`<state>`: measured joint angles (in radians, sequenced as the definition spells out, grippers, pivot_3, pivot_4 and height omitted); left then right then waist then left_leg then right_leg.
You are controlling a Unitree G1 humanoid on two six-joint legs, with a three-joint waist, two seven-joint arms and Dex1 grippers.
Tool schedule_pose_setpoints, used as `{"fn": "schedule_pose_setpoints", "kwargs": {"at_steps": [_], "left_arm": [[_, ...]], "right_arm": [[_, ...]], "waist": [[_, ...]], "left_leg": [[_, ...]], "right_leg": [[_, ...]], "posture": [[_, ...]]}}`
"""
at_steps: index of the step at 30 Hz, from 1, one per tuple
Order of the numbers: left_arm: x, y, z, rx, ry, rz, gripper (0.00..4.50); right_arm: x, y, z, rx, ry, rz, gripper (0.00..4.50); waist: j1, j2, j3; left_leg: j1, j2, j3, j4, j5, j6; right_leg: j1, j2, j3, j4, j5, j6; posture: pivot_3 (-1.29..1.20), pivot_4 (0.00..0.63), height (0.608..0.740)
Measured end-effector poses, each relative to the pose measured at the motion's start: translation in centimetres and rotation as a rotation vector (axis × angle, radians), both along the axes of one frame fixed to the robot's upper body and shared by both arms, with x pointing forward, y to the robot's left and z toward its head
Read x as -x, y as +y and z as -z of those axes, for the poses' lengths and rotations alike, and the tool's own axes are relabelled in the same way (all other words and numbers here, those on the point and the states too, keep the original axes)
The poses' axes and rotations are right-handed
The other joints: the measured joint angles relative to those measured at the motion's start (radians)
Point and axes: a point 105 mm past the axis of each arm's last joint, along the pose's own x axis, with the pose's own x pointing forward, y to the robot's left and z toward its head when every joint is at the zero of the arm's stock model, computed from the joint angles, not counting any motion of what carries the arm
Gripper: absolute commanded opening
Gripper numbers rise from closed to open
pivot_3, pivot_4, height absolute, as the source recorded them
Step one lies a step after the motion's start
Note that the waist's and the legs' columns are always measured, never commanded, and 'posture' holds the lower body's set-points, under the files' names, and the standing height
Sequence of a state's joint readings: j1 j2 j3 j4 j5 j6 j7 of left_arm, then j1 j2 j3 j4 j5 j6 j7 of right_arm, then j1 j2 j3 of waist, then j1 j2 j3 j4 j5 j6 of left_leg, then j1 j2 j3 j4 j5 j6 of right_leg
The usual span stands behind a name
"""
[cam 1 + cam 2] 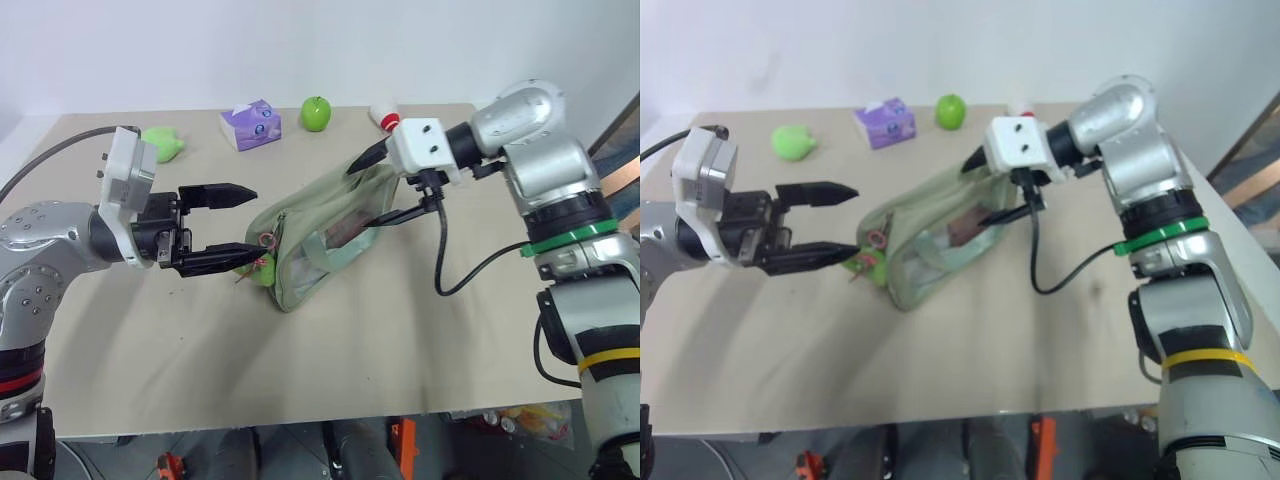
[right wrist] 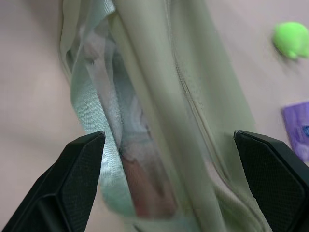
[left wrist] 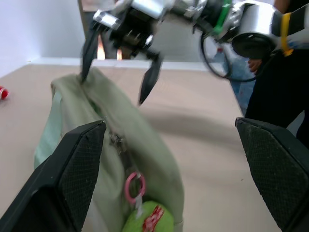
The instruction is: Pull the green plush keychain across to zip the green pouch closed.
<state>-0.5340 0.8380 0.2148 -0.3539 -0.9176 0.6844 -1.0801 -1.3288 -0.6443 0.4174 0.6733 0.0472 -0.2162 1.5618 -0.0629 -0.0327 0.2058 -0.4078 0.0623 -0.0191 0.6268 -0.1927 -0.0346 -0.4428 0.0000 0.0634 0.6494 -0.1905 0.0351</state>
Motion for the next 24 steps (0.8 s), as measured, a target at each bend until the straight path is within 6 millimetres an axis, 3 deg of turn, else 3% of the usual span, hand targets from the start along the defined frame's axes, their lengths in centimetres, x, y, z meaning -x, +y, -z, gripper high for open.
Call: {"fn": "schedule_pose_setpoints", "kwargs": {"at_steps": [5, 13, 19, 24], "left_arm": [[-0.1, -0.1, -0.2, 0.013, -0.012, -0.034, 4.50], [-1.1, 0.8, 1.2, 0.063, 0.033, -0.140, 4.50], [-2.1, 1.3, 1.9, 0.103, 0.044, -0.207, 4.50], [-2.4, 1.2, 2.2, 0.124, 0.038, -0.226, 4.50]], "right_arm": [[-0.6, -0.1, 1.4, 0.051, 0.012, -0.014, 2.89], [-1.1, -0.9, 2.4, 0.080, 0.012, -0.007, 0.10], [-1.4, -1.3, 2.4, 0.115, 0.011, 0.005, 0.05], [-2.4, -0.5, 2.2, 0.079, 0.074, 0.125, 0.05]], "waist": [[0.000, 0.000, 0.000], [0.000, 0.000, 0.000], [0.000, 0.000, 0.000], [0.000, 0.000, 0.000]], "left_leg": [[0.000, 0.000, 0.000, 0.000, 0.000, 0.000], [0.001, 0.000, 0.000, 0.000, 0.000, 0.000], [0.001, 0.000, 0.000, 0.002, 0.000, 0.000], [0.001, 0.000, -0.001, 0.003, 0.001, -0.001]], "right_leg": [[0.000, 0.000, 0.000, 0.000, 0.000, 0.000], [0.000, 0.000, 0.000, 0.001, 0.001, 0.001], [0.001, 0.000, 0.000, 0.002, 0.001, 0.000], [0.001, 0.000, 0.001, 0.002, 0.002, 0.000]], "posture": [[0.00, 0.150, 0.740], [0.00, 0.150, 0.740], [0.00, 0.150, 0.740], [0.00, 0.150, 0.740]]}}
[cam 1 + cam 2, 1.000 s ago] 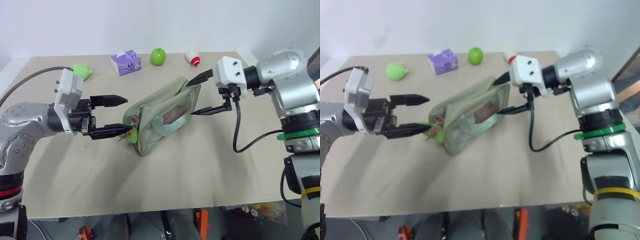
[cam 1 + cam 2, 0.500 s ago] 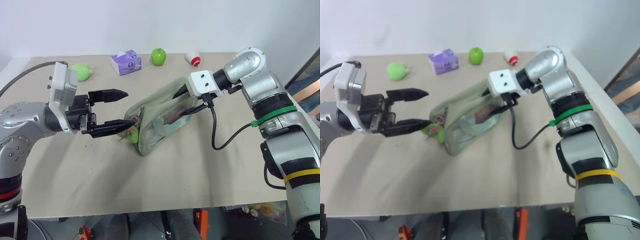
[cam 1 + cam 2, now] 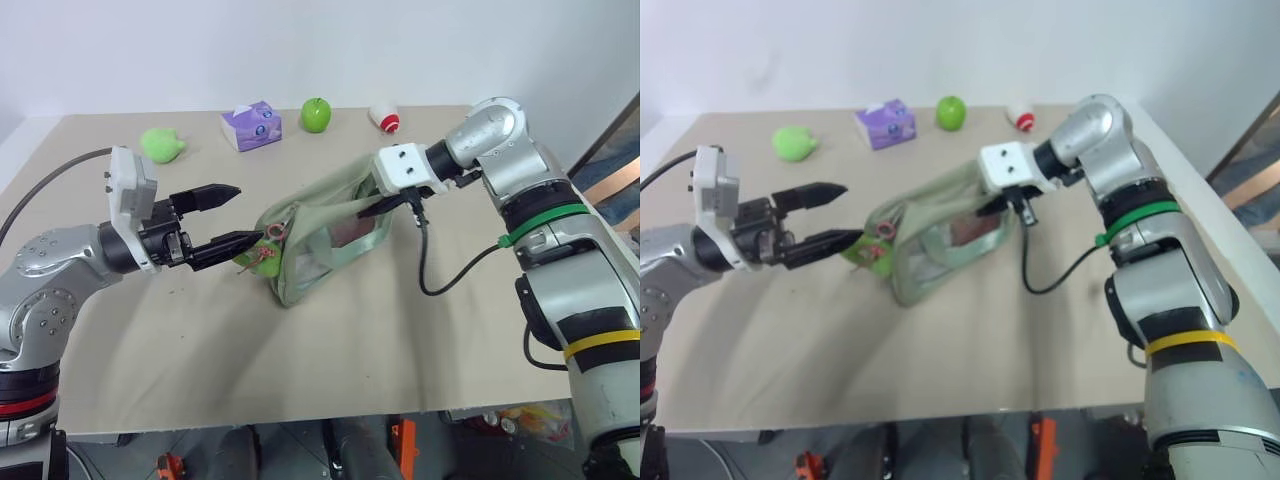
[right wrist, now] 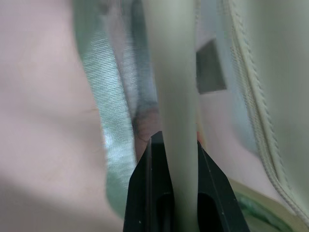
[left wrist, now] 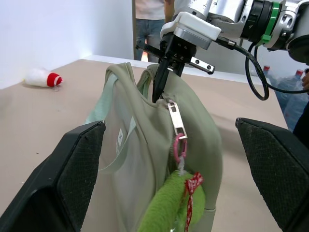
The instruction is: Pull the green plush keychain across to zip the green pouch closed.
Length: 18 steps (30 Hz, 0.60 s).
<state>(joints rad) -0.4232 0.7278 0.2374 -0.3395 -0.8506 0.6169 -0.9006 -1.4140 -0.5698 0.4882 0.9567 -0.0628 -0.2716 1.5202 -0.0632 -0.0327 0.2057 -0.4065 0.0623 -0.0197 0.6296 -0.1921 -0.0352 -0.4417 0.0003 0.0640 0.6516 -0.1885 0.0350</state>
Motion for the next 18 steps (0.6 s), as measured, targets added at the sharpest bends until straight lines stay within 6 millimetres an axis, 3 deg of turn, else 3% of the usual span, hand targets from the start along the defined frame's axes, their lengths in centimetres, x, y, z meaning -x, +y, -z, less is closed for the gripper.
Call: {"fn": "schedule_pose_setpoints", "kwargs": {"at_steps": [4, 9, 14, 18], "left_arm": [[-0.2, 0.0, 0.0, 0.023, -0.003, -0.015, 4.50], [-0.3, 0.0, -0.2, 0.073, -0.005, -0.029, 4.50], [-0.4, 0.0, 0.0, 0.104, -0.005, -0.029, 4.50], [-0.6, 0.0, 0.2, 0.119, 0.003, -0.033, 4.50]], "right_arm": [[0.3, 0.7, -0.6, -0.041, 0.112, 0.139, 0.05], [2.2, 1.4, -0.9, -0.057, 0.209, 0.285, 0.05], [3.0, 0.1, -3.5, -0.069, 0.214, 0.415, 0.05], [3.7, 0.5, -5.1, -0.075, 0.185, 0.428, 0.05]], "waist": [[0.004, 0.000, 0.000], [0.009, 0.000, 0.000], [0.014, 0.000, 0.000], [0.010, 0.000, 0.000]], "left_leg": [[0.000, 0.000, 0.000, 0.000, 0.000, 0.000], [-0.002, 0.000, -0.001, 0.000, 0.000, 0.000], [-0.002, 0.000, 0.000, 0.000, 0.000, 0.000], [-0.001, 0.000, -0.001, 0.000, 0.000, 0.000]], "right_leg": [[-0.001, 0.000, 0.000, 0.002, 0.000, 0.000], [-0.003, 0.000, -0.001, 0.003, 0.000, 0.001], [-0.003, 0.000, -0.001, 0.003, -0.002, -0.002], [-0.003, 0.001, -0.001, 0.003, -0.002, -0.002]], "posture": [[0.00, 0.150, 0.740], [0.00, 0.150, 0.740], [0.00, 0.150, 0.740], [0.00, 0.150, 0.740]]}}
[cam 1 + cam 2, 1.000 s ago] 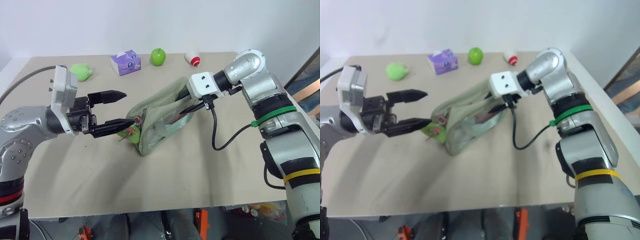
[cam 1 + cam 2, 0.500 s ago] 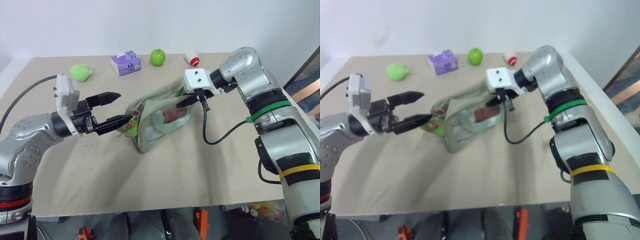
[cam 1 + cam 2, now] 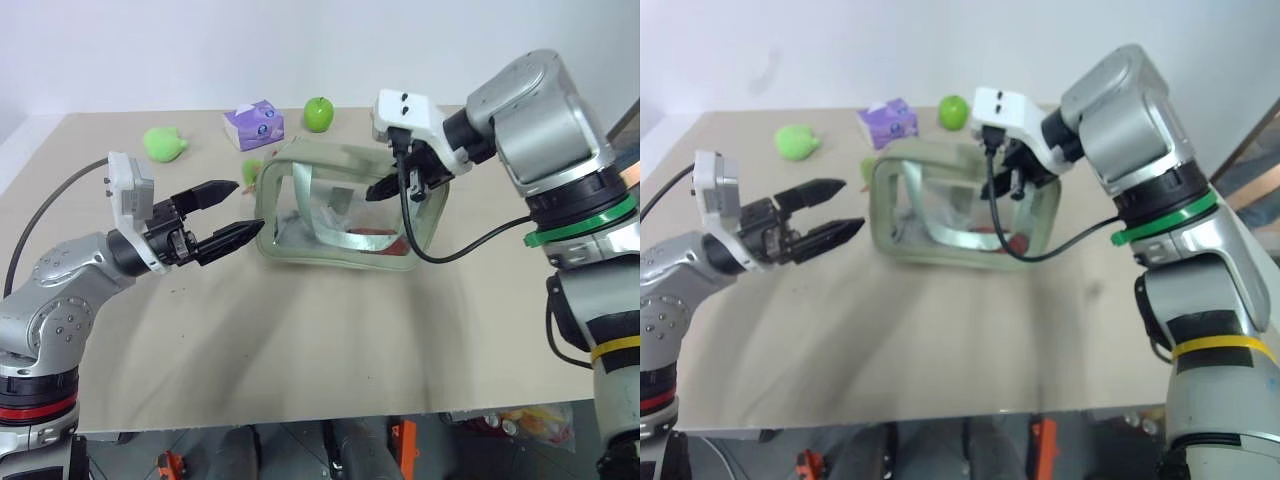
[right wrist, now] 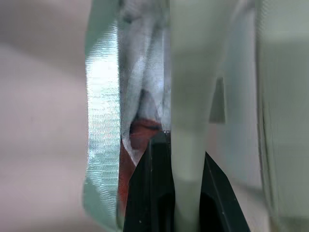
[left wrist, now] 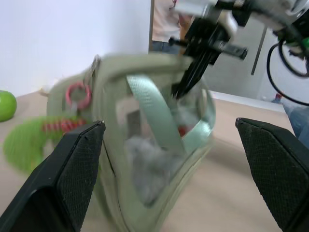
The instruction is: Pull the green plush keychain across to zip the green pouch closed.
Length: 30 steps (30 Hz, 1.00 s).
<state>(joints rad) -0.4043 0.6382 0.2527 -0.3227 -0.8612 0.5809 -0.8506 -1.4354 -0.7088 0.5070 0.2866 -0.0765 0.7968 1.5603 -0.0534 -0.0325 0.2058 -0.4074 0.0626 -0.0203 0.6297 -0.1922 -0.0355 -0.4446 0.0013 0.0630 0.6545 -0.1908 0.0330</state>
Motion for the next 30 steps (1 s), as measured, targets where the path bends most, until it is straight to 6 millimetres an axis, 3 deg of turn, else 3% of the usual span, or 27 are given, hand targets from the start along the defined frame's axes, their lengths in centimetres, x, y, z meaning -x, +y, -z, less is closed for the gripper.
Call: {"fn": "schedule_pose_setpoints", "kwargs": {"at_steps": [3, 8, 15, 17, 23, 25, 28, 30], "left_arm": [[-0.1, 0.0, -0.1, 0.010, -0.009, -0.002, 4.50], [-0.6, 0.5, -0.1, 0.033, 0.002, -0.014, 4.50], [-0.6, 1.1, -1.6, 0.082, -0.030, -0.017, 4.50], [-0.6, 1.1, -1.6, 0.085, -0.028, -0.020, 4.50], [-0.6, 1.1, -1.6, 0.091, -0.027, -0.019, 4.50], [-0.6, 1.1, -1.6, 0.093, -0.025, -0.018, 4.50], [-0.7, 1.1, -1.4, 0.100, -0.017, -0.018, 4.50], [-0.8, 1.2, -1.3, 0.105, -0.008, -0.022, 4.50]], "right_arm": [[0.6, 0.4, 0.3, 0.020, -0.022, -0.050, 0.05], [0.9, -0.1, 4.8, 0.052, 0.080, -0.058, 0.05], [1.2, 0.2, 5.4, 0.043, 0.064, -0.070, 0.05], [1.0, 0.4, 5.4, 0.009, 0.050, -0.065, 0.70], [2.5, 1.4, 2.8, -0.179, 0.127, -0.142, 2.73], [4.1, 1.6, 0.1, -0.304, 0.171, -0.224, 2.73], [7.4, 0.1, -4.0, -0.451, 0.144, -0.369, 2.73], [8.6, -0.7, -5.2, -0.501, 0.138, -0.416, 2.73]], "waist": [[0.001, 0.000, 0.000], [0.003, 0.000, 0.000], [0.003, 0.000, 0.000], [0.002, 0.000, 0.000], [0.001, 0.000, 0.000], [0.003, 0.000, 0.000], [0.010, 0.000, 0.000], [0.008, -0.001, 0.000]], "left_leg": [[0.000, 0.000, 0.000, 0.000, 0.000, 0.000], [-0.001, 0.000, 0.001, 0.002, 0.000, 0.000], [0.000, 0.000, 0.000, 0.002, 0.000, 0.000], [0.000, 0.000, 0.000, 0.002, 0.000, 0.000], [0.000, 0.000, 0.000, 0.003, 0.000, 0.000], [-0.001, 0.000, 0.000, 0.002, 0.000, 0.000], [-0.001, 0.000, -0.001, 0.002, -0.001, 0.001], [-0.001, 0.000, 0.000, 0.002, -0.003, 0.001]], "right_leg": [[0.001, 0.000, 0.000, 0.000, 0.000, 0.000], [0.000, -0.001, 0.001, 0.000, 0.001, 0.002], [0.001, 0.000, 0.000, 0.000, 0.001, 0.001], [0.001, 0.000, 0.001, 0.000, 0.001, 0.002], [0.001, 0.000, 0.001, 0.000, 0.001, 0.002], [0.001, 0.000, 0.000, 0.000, 0.001, 0.001], [0.002, 0.000, -0.001, -0.001, -0.002, 0.001], [0.003, 0.000, 0.001, -0.002, -0.003, 0.002]], "posture": [[0.00, 0.150, 0.740], [0.00, 0.150, 0.740], [0.00, 0.150, 0.740], [0.00, 0.150, 0.740], [0.00, 0.150, 0.740], [0.00, 0.150, 0.740], [0.00, 0.150, 0.740], [0.00, 0.150, 0.740]]}}
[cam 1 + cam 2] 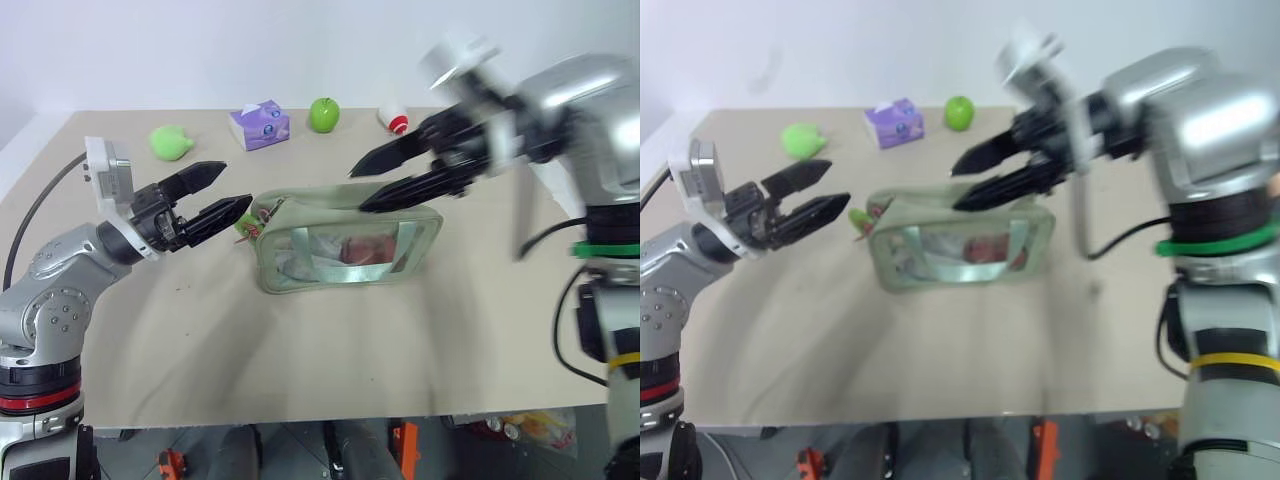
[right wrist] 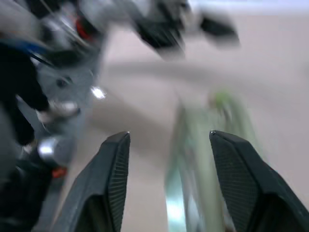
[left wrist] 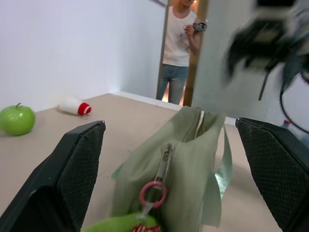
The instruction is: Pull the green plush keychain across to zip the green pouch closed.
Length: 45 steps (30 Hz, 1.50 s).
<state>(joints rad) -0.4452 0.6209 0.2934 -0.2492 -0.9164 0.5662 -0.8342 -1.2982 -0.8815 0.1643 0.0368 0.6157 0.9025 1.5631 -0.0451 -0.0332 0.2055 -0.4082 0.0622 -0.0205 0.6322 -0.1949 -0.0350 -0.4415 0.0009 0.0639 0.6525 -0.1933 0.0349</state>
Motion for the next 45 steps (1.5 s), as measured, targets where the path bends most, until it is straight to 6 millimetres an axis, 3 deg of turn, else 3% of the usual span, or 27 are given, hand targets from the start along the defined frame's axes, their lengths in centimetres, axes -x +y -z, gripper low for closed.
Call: {"fn": "schedule_pose_setpoints", "kwargs": {"at_steps": [4, 7, 8, 11, 15, 27, 32, 38, 42, 45], "left_arm": [[-0.2, 0.0, 0.1, 0.009, 0.010, 0.004, 4.50], [-0.6, 0.6, 0.9, -0.012, 0.041, -0.013, 4.50], [-0.9, 1.1, 1.2, -0.020, 0.056, -0.030, 4.50], [-1.1, 1.5, 1.4, -0.022, 0.068, -0.037, 4.50], [-1.5, 2.3, 2.0, -0.052, 0.092, -0.061, 4.50], [-1.9, 2.8, 2.6, -0.065, 0.131, -0.065, 4.50], [-1.0, 3.7, 3.7, -0.080, 0.200, -0.062, 4.50], [2.6, 1.0, 2.4, -0.184, 0.154, 0.124, 4.50], [3.8, -0.4, 1.5, -0.223, 0.118, 0.201, 4.50], [4.2, -1.2, 1.7, -0.241, 0.123, 0.235, 4.50]], "right_arm": [[-1.0, -1.9, 0.4, -0.050, 0.013, 0.052, 2.73], [-3.0, -6.4, 2.9, 0.015, -0.069, 0.247, 2.73], [-3.9, -8.1, 4.7, 0.071, -0.078, 0.325, 2.73], [-4.5, -9.3, 7.0, 0.140, -0.098, 0.363, 2.73], [-4.8, -10.3, 8.7, 0.181, -0.114, 0.403, 2.73], [-6.2, -8.8, 9.3, 0.072, -0.106, 0.433, 2.73], [-6.1, -8.7, 10.3, 0.070, -0.079, 0.431, 2.73], [-6.2, -8.5, 10.5, 0.065, -0.072, 0.426, 2.73], [-6.1, -8.3, 10.6, 0.063, -0.063, 0.420, 2.73], [-6.0, -8.2, 10.7, 0.065, -0.059, 0.415, 1.91]], "waist": [[-0.006, 0.000, 0.000], [-0.001, -0.001, 0.000], [-0.002, 0.000, 0.000], [-0.008, 0.000, 0.000], [-0.014, 0.000, 0.000], [-0.013, 0.000, 0.000], [-0.015, 0.000, 0.000], [-0.014, 0.000, 0.001], [-0.014, 0.000, 0.000], [-0.015, 0.000, 0.000]], "left_leg": [[0.000, 0.000, 0.001, 0.001, 0.000, 0.000], [0.000, 0.000, 0.001, 0.002, 0.000, 0.000], [0.000, 0.000, 0.002, 0.002, 0.000, 0.000], [0.000, 0.000, 0.005, 0.001, 0.000, 0.000], [0.001, 0.000, 0.004, 0.001, 0.000, 0.000], [0.001, 0.000, 0.005, 0.001, 0.000, 0.000], [0.001, 0.000, 0.005, 0.001, 0.000, 0.000], [0.001, 0.000, 0.005, 0.002, 0.000, 0.000], [0.001, 0.000, 0.004, 0.002, 0.000, 0.000], [0.001, 0.000, 0.004, 0.002, 0.000, 0.000]], "right_leg": [[0.000, 0.000, 0.002, 0.000, 0.001, 0.002], [0.000, 0.001, 0.001, 0.000, 0.001, 0.002], [-0.001, 0.000, 0.002, 0.000, 0.001, 0.002], [-0.002, 0.001, 0.006, 0.000, 0.002, 0.003], [-0.002, 0.002, 0.006, 0.000, 0.002, 0.003], [-0.002, 0.002, 0.007, 0.000, 0.002, 0.004], [-0.002, 0.002, 0.008, 0.000, 0.002, 0.003], [-0.001, 0.002, 0.008, 0.000, 0.002, 0.004], [-0.001, 0.002, 0.008, 0.000, 0.002, 0.004], [-0.001, 0.002, 0.008, 0.000, 0.002, 0.004]], "posture": [[0.00, 0.150, 0.740], [0.00, 0.150, 0.740], [0.00, 0.150, 0.740], [0.00, 0.150, 0.740], [0.00, 0.150, 0.740], [0.00, 0.150, 0.740], [0.00, 0.150, 0.740], [0.00, 0.150, 0.740], [0.00, 0.150, 0.740], [0.00, 0.150, 0.740]]}}
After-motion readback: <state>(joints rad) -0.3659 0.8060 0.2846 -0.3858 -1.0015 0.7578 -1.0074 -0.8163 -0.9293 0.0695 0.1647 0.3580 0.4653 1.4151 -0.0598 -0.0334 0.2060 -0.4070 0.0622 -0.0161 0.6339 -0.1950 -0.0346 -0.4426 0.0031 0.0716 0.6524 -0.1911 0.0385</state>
